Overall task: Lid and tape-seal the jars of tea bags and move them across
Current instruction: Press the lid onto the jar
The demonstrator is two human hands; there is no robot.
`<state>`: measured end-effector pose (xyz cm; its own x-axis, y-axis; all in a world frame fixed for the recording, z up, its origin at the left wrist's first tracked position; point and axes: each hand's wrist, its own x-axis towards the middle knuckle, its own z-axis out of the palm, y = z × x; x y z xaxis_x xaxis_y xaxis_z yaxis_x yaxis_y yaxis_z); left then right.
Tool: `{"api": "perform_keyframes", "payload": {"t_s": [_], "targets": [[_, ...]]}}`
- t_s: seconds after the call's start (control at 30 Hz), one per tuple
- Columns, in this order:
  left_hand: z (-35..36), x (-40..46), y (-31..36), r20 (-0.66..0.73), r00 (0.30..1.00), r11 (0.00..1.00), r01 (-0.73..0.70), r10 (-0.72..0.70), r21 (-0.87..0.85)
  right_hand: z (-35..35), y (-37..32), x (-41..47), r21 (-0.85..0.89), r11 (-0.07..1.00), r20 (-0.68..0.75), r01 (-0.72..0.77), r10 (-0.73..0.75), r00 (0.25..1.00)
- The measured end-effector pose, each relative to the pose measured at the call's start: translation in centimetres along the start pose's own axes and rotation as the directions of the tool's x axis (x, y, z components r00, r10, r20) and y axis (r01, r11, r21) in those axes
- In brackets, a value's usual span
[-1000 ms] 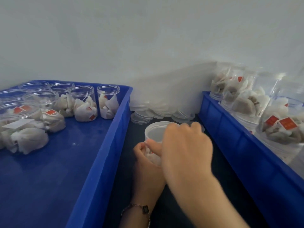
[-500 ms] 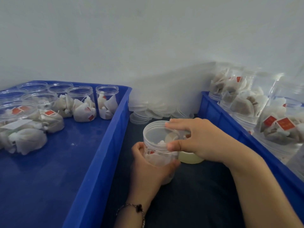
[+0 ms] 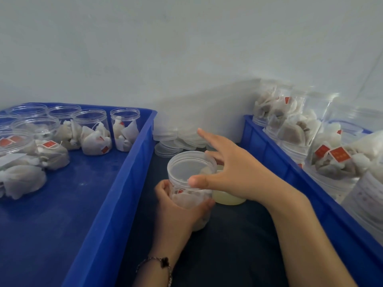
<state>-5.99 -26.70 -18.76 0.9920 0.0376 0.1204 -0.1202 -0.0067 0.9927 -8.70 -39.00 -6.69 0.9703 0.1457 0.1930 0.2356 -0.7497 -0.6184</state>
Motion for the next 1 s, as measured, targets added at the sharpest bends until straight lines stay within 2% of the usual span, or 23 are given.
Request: {"api": "perform_keyframes", "payload": {"t_s": [0.13,0.2,0.3,0.4,0.5,0.7,0.8,0.9,1.0], "targets": [[0.5,0.4,-0.5,-0.034,0.999,0.998,0.005,-0.003,0.058,1.9,-0.8,0.4,-0.323,0.946,-0.068,-0.01,-0.013,0.998],[0.6,0.5,-0.6,-0.053,0.998,0.994,0.025,-0.019,0.103,2.8,-1.3,0.6,-0.384,0.923,-0.089,-0.019,-0.017,0.996],[0.3,0.7,-1.3,0.009,0.997,0.995,-0.078,0.078,0.054,3.2,-1.7,0.7,-0.33,0.943,-0.104,-0.029,-0.006,0.995],[0.4,0.6,-1.1,-0.046,0.998,0.997,-0.027,0.03,0.072,2.4,-1.7,0.5,-0.34,0.94,-0.072,-0.02,-0.005,0.997],[1.0,0.8,-0.9,-0.09,0.996,0.993,0.036,-0.026,0.112,1.8,-1.6,0.4,-0.252,0.967,-0.019,-0.02,0.015,1.0],[0.2,0.7,-1.8,-0.027,0.997,0.995,-0.075,0.077,0.066,1.5,-1.5,0.4,-0.163,0.987,0.134,0.013,0.009,0.991],[0.0,0.5,-1.8,-0.016,0.997,0.996,-0.08,0.081,0.036,1.5,-1.6,0.3,-0.125,0.992,0.156,0.001,0.019,0.988],[0.0,0.4,-1.8,-0.025,0.996,0.996,-0.082,0.083,0.019,1.4,-1.8,0.2,-0.161,0.986,0.123,-0.044,0.064,0.99],[0.1,0.6,-1.9,-0.028,0.996,0.995,-0.083,0.084,0.058,1.7,-2.4,0.0,-0.282,0.952,-0.038,-0.121,0.115,0.993]]}}
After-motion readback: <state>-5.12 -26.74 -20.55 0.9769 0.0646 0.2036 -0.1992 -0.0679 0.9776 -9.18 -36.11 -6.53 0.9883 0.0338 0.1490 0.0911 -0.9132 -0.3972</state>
